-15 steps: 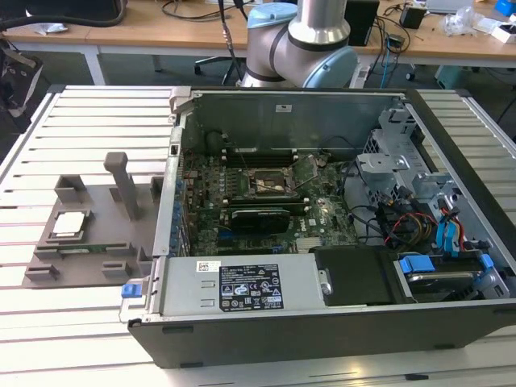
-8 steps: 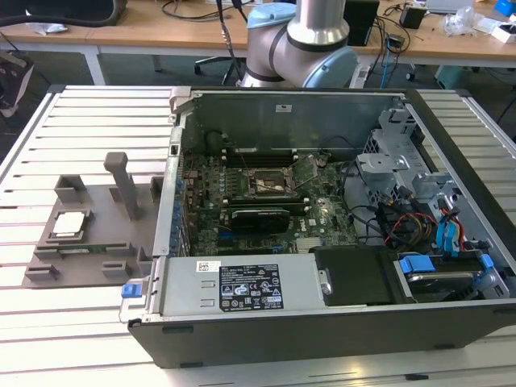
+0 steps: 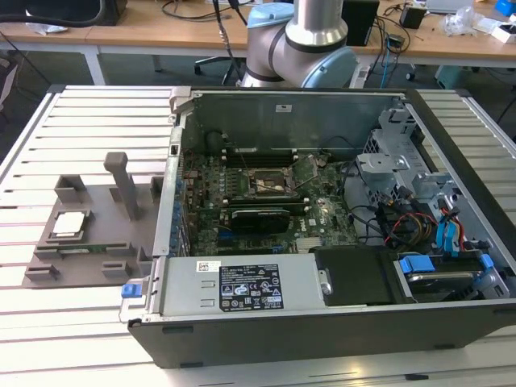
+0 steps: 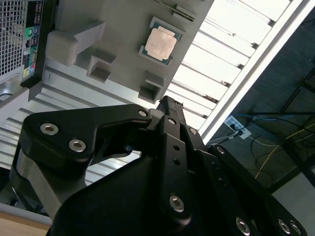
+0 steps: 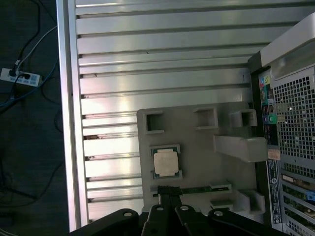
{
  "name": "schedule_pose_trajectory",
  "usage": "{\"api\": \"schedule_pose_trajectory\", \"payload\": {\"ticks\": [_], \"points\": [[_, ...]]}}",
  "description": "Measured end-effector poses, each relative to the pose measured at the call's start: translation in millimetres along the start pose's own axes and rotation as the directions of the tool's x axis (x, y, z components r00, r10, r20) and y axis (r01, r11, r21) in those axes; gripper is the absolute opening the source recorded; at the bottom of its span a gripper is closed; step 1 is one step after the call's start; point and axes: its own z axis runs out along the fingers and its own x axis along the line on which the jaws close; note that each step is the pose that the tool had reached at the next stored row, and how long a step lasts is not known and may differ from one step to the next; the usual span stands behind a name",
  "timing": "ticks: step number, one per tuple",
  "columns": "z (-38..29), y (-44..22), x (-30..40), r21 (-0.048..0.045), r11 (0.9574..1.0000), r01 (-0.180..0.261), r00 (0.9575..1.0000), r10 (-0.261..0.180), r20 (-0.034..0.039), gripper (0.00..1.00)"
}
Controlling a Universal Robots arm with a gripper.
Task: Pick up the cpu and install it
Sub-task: 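Reach for the cpu, then pick up the cpu and move it towards the insertion slot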
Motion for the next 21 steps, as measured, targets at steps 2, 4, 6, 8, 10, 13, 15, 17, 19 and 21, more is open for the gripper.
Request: {"api": "schedule_pose_trajectory", "payload": {"ticks": [2,4,6,8,10,13,15,17,19,21], "points": [[-0.1,0.0,0.0,0.0001,1.0,0.0,1.0,0.0,-0.0001,0.11],[0.0,0.0,0.1,0.0,1.0,0.0,1.0,0.0,0.0,0.11],[0.0,0.0,0.1,0.0,1.0,0.0,1.0,0.0,-0.0001,0.11],[0.0,0.0,0.1,0.0,1.0,0.0,1.0,0.0,0.0,0.11],[0.0,0.0,0.2,0.0,1.0,0.0,1.0,0.0,0.0,0.11],[0.0,0.0,0.2,0.0,1.0,0.0,1.0,0.0,0.0,0.17],[0.0,0.0,0.2,0.0001,1.0,0.0,1.0,0.0,0.0,0.29],[0.0,0.0,0.3,0.0001,1.0,0.0,1.0,0.0,0.0,0.48],[0.0,0.0,0.3,0.0001,1.0,0.0,1.0,0.0,-0.0001,0.54],[0.0,0.0,0.4,0.0,1.0,0.0,1.0,0.0,0.0,0.66]]}}
